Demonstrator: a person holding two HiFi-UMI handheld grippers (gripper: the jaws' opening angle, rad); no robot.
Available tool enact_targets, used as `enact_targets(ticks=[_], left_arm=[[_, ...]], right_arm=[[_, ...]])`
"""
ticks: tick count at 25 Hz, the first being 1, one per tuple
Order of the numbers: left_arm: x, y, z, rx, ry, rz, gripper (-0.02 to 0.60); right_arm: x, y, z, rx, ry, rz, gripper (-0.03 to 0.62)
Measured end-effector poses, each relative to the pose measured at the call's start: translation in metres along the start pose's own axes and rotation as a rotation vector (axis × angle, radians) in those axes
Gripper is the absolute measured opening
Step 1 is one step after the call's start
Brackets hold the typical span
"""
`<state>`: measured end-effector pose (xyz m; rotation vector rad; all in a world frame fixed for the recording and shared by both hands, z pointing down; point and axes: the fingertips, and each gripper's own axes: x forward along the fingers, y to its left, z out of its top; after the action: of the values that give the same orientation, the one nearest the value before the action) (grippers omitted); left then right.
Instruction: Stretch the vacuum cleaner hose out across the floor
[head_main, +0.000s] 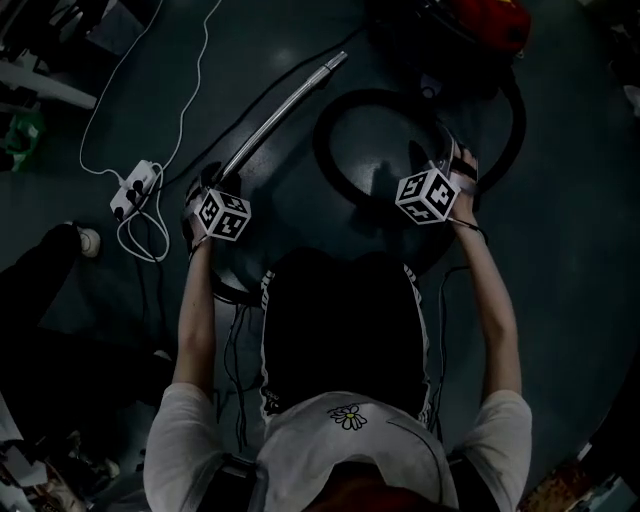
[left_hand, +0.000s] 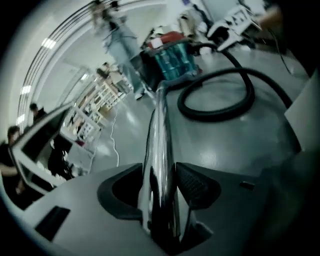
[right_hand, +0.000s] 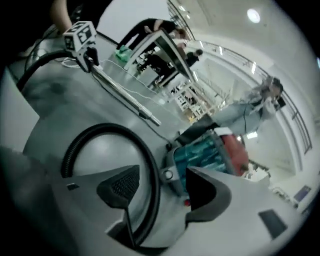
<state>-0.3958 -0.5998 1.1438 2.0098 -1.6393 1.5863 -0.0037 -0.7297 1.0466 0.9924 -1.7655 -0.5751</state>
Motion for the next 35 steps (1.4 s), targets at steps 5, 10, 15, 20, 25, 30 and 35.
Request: enact_targets(ticks=[5,10,15,20,25,30,35], left_arm=[[-0.050,0.074,0.051,-0.554,-0.383,0.087,0.210],[-0.058,0.062,0.092,-0.422,-0.435,0.034,0.210],[-0.040,-0.013,0.123,-0.348,-0.423,-0.119,0.210],[-0.037,-0.085,0.164,-0.255,-0.482,-0.300,0.210],[-0.019,-0.163,0.196,-0.131,-0.500,-0.456,0.210],[0.000,-0.234,0.225,-0.074,-0.495,-0.617,0.210],[0.032,-0.285,0.210,0.054,-0.296,-0.757,0.210]], right_arm=[[-0.001,0.039,-0.061,0.193,0.141,0.079,0.298],[-0.018,0.059,-0.106,0.724,0.238,0.132,0.298],[-0.053,0.093,-0.187,1.207,0.416,0.081,0.298],[-0.084,0.146,-0.233,1.439,0.552,0.138,0.298],[-0.083,0.190,-0.231,1.551,0.548,0.287,0.298],[-0.075,0.232,-0.230,1.487,0.629,0.448,0.298],[-0.076,0.218,-0.223,1.353,0.579,0.499,0.227]])
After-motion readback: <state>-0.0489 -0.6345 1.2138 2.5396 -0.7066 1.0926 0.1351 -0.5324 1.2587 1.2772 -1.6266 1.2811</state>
